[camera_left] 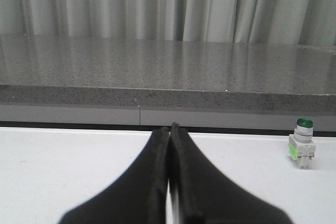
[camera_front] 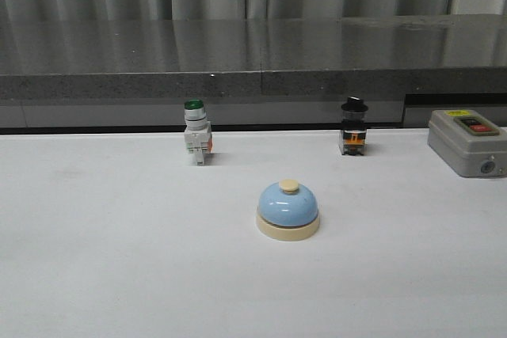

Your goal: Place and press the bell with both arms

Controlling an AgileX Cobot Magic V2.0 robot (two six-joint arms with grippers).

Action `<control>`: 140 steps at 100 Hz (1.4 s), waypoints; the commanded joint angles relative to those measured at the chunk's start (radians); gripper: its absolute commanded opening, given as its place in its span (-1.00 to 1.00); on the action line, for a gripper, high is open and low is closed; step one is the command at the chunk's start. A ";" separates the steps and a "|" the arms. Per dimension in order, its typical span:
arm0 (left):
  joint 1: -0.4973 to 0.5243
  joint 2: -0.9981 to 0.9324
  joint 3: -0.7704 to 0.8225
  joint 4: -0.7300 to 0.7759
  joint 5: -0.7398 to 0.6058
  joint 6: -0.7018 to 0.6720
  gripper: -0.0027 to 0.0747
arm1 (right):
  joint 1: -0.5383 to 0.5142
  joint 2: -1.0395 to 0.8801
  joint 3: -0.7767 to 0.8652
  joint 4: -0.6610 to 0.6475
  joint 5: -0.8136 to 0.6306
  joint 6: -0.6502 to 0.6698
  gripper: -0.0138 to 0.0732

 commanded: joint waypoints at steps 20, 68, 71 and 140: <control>0.003 -0.031 0.041 -0.008 -0.079 -0.001 -0.98 | -0.008 -0.304 0.068 0.003 -0.039 0.003 -0.82; 0.003 -0.031 0.041 -0.008 -0.079 -0.001 -0.98 | -0.008 -0.608 0.161 -0.007 -0.115 0.007 -0.82; 0.003 -0.031 0.041 -0.008 -0.079 -0.001 -0.98 | -0.008 -0.627 0.176 -0.007 -0.144 0.007 -0.82; -0.017 -0.031 0.041 -0.008 -0.079 -0.001 -0.98 | -0.009 -0.643 0.523 0.004 -0.711 0.002 -0.82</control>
